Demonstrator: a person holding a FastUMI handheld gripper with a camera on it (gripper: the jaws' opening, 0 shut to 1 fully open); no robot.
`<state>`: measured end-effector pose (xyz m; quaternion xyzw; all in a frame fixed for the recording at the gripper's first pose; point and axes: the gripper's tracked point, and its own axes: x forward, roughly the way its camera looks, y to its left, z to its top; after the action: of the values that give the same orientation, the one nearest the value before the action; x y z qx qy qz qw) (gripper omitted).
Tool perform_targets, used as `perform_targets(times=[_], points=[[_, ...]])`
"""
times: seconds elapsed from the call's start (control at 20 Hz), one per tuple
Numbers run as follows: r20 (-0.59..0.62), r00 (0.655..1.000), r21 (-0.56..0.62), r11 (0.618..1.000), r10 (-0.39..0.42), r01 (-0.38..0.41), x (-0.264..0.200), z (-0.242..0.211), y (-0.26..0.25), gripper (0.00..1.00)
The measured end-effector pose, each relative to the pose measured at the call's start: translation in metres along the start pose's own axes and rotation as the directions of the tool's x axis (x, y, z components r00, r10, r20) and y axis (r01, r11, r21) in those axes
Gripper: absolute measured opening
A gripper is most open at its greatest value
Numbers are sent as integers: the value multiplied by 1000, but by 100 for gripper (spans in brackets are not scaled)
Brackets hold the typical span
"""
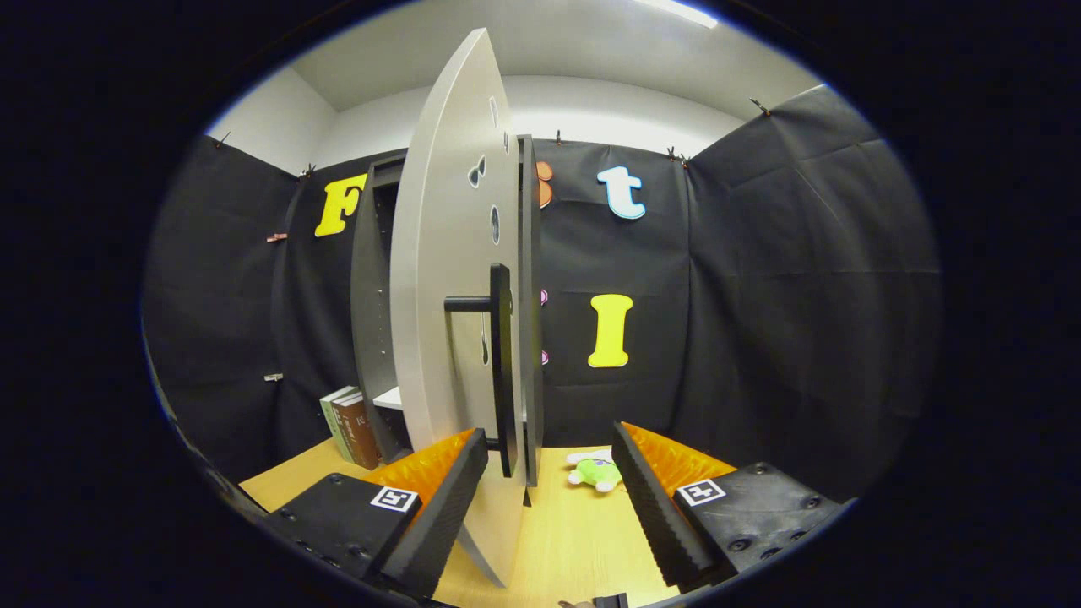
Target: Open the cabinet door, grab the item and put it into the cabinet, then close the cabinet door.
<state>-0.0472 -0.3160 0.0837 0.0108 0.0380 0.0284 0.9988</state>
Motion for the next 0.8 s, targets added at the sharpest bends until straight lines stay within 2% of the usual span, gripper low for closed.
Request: perform_targets(times=[0.25,0.8], points=[[-17,1000,58,998,26,-25,-1,-1,18,96],[-28,998,57,997,54,-52,25,-11,149,98]])
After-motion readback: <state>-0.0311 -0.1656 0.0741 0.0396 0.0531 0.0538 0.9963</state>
